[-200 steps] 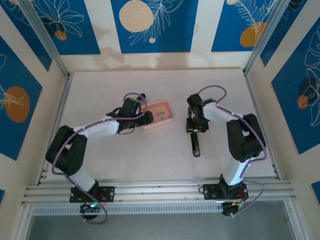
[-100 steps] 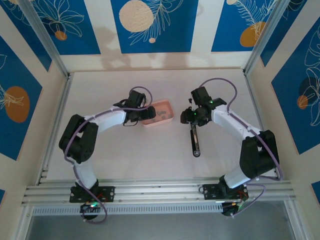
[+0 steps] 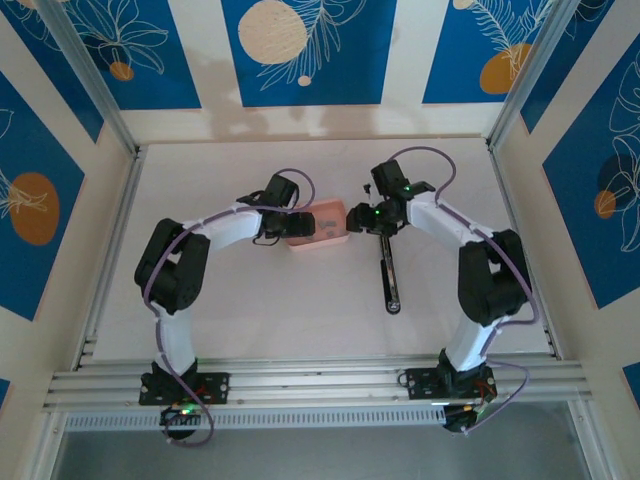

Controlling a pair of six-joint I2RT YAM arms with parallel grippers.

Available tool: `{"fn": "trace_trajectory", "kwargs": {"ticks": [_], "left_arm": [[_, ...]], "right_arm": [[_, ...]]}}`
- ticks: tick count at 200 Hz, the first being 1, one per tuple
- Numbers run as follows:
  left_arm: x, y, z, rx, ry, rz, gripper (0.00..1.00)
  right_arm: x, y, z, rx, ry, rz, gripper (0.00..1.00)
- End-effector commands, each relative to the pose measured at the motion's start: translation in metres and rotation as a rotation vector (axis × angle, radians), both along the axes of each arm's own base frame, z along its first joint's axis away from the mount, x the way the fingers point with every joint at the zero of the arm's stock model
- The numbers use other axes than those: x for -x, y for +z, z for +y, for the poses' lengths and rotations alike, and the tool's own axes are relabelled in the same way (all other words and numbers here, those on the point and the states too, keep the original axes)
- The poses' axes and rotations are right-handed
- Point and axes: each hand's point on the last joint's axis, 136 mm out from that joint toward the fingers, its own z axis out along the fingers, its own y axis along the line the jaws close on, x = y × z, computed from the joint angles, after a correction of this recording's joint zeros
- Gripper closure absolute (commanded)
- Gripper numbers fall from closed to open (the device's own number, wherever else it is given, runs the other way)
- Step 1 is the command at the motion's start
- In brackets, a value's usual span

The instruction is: Load the staples into the stapler

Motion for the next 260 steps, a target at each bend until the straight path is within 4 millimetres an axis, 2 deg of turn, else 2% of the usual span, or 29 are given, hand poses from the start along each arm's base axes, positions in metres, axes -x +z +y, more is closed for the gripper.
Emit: {"fn": "trace_trajectory", "kwargs": {"ticks": [1,48,82,110,156,192,227,260], "left_arm": [[-0.004,0.003,0.002,-0.010,-0.022,0.006,0.19],[-0.004,0.002,-0.003,0.024,-0.020,0.006,0.19],[-0.004,0.001,-0.007,0.053,-0.019,0.007,0.20],[-0.003,0.003,-0.009,0.067,-0.021,0.010,0.20],[0.000,0.009,-0.016,0.105,-0.029,0.009,0.20],[0.008,0.012,-0.019,0.126,-0.035,0.004,0.21],[0.017,0.010,-0.025,0.141,-0.044,0.013,0.21],[0.019,0.015,-0.016,0.100,-0.024,-0.001,0.20]], "right_arm": [[-0.020,-0.004,0.012,-0.063,-0.002,0.021,0.42],[-0.046,-0.025,0.032,-0.108,0.026,0.057,0.42],[-0.052,-0.039,0.039,-0.126,0.033,0.090,0.44],[-0.046,-0.038,0.044,-0.149,0.047,0.097,0.49],[-0.027,-0.034,0.036,-0.143,0.017,0.098,0.53],[-0.013,-0.033,0.024,-0.121,-0.011,0.091,0.53],[0.001,-0.034,0.021,-0.114,-0.017,0.103,0.53],[0.007,-0.027,0.010,-0.071,-0.037,0.083,0.48]]}}
